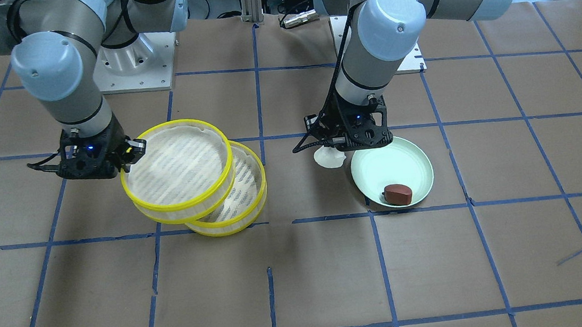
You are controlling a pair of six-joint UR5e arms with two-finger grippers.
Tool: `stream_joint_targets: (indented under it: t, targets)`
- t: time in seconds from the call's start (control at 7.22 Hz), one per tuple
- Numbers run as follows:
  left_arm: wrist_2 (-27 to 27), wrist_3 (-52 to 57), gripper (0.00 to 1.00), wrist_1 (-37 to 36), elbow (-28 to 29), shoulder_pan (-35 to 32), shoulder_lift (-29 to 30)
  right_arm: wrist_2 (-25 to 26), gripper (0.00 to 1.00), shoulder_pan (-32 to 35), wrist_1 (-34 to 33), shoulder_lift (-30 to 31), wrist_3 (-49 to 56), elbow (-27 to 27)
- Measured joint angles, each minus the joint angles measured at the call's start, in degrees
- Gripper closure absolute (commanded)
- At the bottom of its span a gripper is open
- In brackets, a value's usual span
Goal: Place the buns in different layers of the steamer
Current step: 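Lower the white bun into the bottom steamer tier and open the left gripper, then withdraw the left gripper toward the bowl while the right carries the tier back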
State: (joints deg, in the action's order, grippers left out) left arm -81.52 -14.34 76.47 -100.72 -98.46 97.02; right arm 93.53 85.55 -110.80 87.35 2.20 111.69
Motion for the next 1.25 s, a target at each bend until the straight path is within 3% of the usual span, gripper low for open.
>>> stream_joint_targets:
  t: [0.42, 0.83, 0.97, 1.11, 1.25]
  targets:
    - [3.6, -6.8, 0.91, -3.5, -0.1, -3.6, 2.0, 0.0, 0.90, -13.7, 0.6, 0.0, 15.4, -1.4]
    - [4.4, -19.9, 0.88, -17.1, 0.1, -12.3, 9.7, -0.1, 0.90, -21.9, 0.3, -1.2, 23.1, -2.4]
    - [4.4, -23.6, 0.11, -19.2, 0.1, -14.2, 11.2, -0.1, 0.90, -22.8, 0.3, -1.6, 23.6, -2.9]
    - [4.4, -27.7, 0.00, -20.0, 0.1, -16.1, 11.9, -0.1, 0.90, -23.2, 0.4, -1.9, 23.8, -3.1]
    - [4.5, -31.2, 0.00, -20.3, 0.2, -17.6, 12.1, -0.2, 0.90, -23.4, 0.5, -2.0, 23.9, -3.1]
